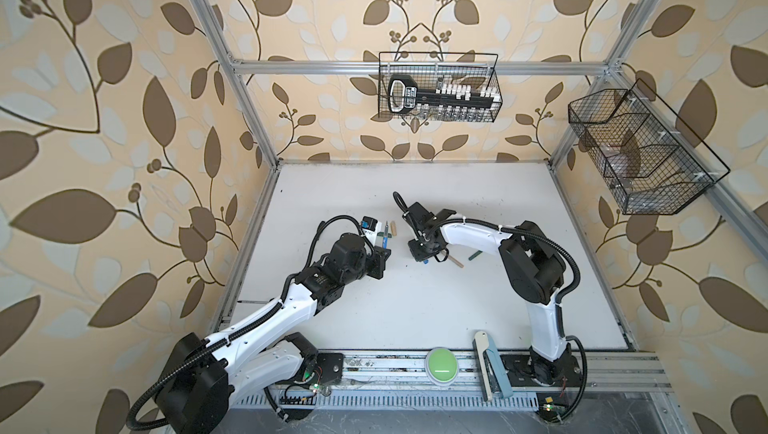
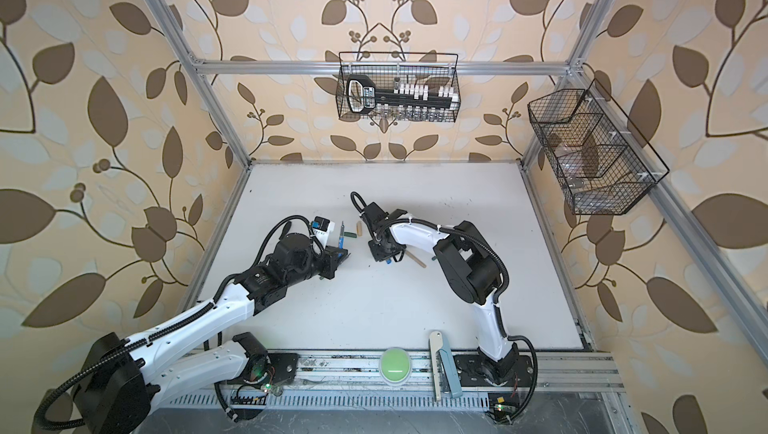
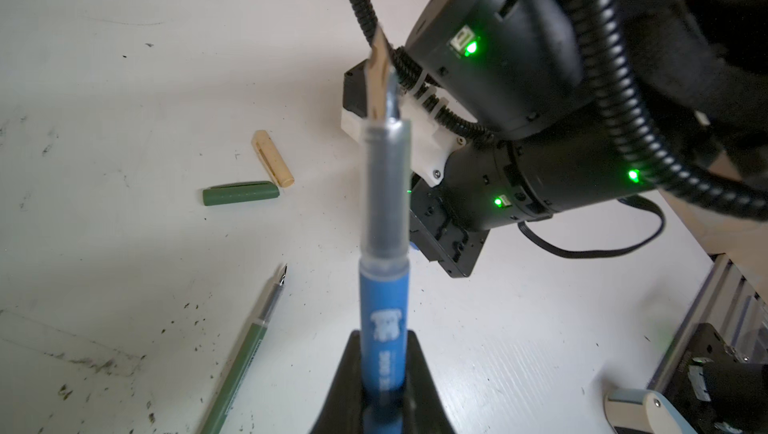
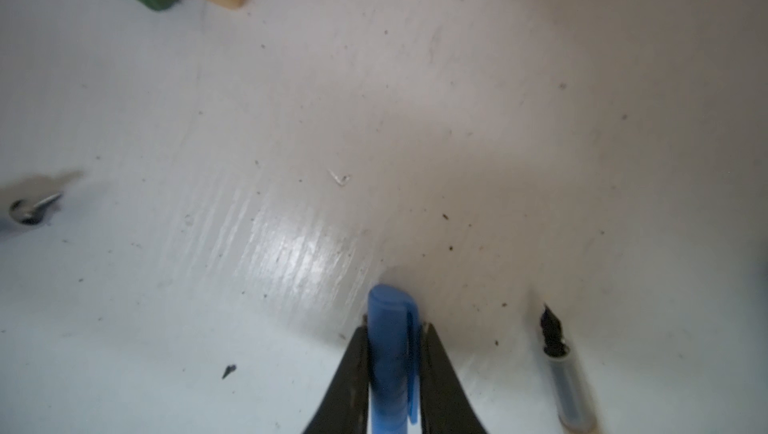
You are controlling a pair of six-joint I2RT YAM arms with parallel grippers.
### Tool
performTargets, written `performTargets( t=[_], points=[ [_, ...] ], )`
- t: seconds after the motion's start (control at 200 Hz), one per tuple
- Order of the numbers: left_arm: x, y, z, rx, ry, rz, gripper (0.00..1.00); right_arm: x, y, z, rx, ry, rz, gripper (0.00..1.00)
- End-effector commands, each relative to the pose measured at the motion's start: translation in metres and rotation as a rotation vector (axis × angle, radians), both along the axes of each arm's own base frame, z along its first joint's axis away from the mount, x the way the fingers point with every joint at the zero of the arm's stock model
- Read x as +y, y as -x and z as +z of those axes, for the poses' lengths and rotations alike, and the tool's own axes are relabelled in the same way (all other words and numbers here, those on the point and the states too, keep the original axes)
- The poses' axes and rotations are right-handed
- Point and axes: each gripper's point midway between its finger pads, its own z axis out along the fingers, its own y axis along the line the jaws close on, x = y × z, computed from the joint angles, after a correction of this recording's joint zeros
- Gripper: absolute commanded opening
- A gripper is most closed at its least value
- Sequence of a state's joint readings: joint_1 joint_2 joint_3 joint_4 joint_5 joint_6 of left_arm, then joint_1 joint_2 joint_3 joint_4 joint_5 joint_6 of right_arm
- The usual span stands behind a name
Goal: Insert the pens into the pen caps
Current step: 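Grasp the blue cap with the right gripper and lift it, then raise the blue cap with the right gripper toward the held pen nib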
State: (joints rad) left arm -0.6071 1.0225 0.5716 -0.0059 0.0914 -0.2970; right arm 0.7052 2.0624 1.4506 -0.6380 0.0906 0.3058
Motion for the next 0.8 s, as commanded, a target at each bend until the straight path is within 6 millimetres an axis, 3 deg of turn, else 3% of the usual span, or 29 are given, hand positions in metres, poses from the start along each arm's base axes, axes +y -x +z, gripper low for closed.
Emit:
performTargets(
  t=[0.0,0.245,0.265,0.38,0.57,0.795],
  points=[
    [0.000,-0.014,0.019,-0.083,0.035,0.030,0.00,-0.004,0.012,-0.008,0.011,-0.004,0.012,0.17],
    [-0.006,-0.018,0.018,-0.105,0.005,-0.008,0.00,-0.001,0.005,0.032,-0.129,-0.136,0.003,0.14],
    [-0.007,-0.018,0.018,-0.103,0.007,-0.011,0.00,-0.006,0.011,0.027,-0.117,-0.135,0.000,0.14],
    [-0.016,-0.019,0.013,-0.097,0.020,-0.045,0.00,-0.010,0.009,0.044,-0.142,-0.227,-0.024,0.14],
    [-0.034,-0.024,0.009,-0.097,-0.007,-0.109,0.00,-0.015,0.005,0.080,-0.185,-0.476,-0.066,0.15],
    [-0.059,-0.028,0.022,-0.143,-0.002,-0.167,0.00,-0.026,0.007,0.130,-0.295,-0.741,-0.069,0.15]
  ],
)
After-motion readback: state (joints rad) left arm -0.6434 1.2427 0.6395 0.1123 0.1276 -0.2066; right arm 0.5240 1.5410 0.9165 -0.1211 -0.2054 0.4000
